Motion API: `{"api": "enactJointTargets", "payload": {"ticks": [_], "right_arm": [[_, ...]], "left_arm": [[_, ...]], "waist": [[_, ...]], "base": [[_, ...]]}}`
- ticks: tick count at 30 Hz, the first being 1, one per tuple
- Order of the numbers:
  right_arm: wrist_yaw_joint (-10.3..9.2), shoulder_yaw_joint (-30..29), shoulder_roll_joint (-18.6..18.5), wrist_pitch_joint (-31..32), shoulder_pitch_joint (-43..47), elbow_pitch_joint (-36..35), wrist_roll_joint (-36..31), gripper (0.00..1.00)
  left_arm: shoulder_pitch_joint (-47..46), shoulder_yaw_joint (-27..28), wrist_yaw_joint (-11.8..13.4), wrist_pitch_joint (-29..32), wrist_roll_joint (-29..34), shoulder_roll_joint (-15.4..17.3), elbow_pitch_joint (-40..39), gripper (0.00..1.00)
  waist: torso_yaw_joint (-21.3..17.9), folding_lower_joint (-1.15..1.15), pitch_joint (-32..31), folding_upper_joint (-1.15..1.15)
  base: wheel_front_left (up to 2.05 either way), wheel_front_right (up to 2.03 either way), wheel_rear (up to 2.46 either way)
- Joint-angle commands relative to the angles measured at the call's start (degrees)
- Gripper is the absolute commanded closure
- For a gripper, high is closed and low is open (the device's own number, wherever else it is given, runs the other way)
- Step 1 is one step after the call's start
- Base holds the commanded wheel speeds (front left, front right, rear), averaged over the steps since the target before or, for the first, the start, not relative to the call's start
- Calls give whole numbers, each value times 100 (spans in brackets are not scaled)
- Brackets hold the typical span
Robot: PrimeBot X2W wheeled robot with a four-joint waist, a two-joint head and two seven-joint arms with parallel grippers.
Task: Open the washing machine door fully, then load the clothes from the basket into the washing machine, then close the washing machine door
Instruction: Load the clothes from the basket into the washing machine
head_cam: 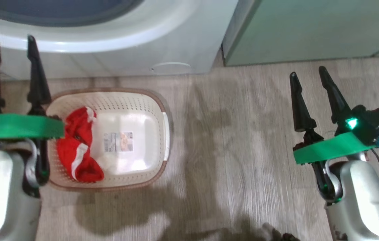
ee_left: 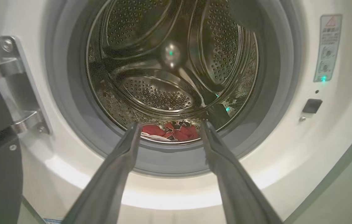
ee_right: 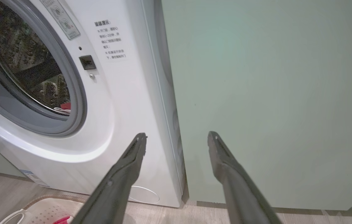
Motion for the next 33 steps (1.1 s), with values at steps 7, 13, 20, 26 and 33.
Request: {"api": "enactJointTargets", "payload": {"ticks": [7, 13, 20, 26, 33], "right_arm": [[0, -68, -9, 213, 411, -233, -133, 0], [0, -130, -9, 383, 689, -299, -182, 0], [0, -188, -9, 523, 995, -413, -210, 0], [0, -261, -9, 629, 1292, -562, -204, 0], [0, -279, -9, 732, 1538, -721, -182, 0]], "left_arm": [[571, 255, -244, -28, 410, -300, -106, 0], [1009, 240, -331, -29, 714, -485, -50, 0], [1469, 169, -381, -29, 853, -579, -70, 0], [1784, 146, -385, -29, 906, -642, -154, 0], [2033, 130, -353, -29, 926, -629, -194, 0]], "waist": [[316, 1, -798, 0], [338, 1, -1236, 0], [347, 1, -1639, 0], [371, 1, -1948, 0], [370, 1, -2130, 0]], "base": [[0, 0, 0], [0, 0, 0], [0, 0, 0], [0, 0, 0], [0, 0, 0]]}}
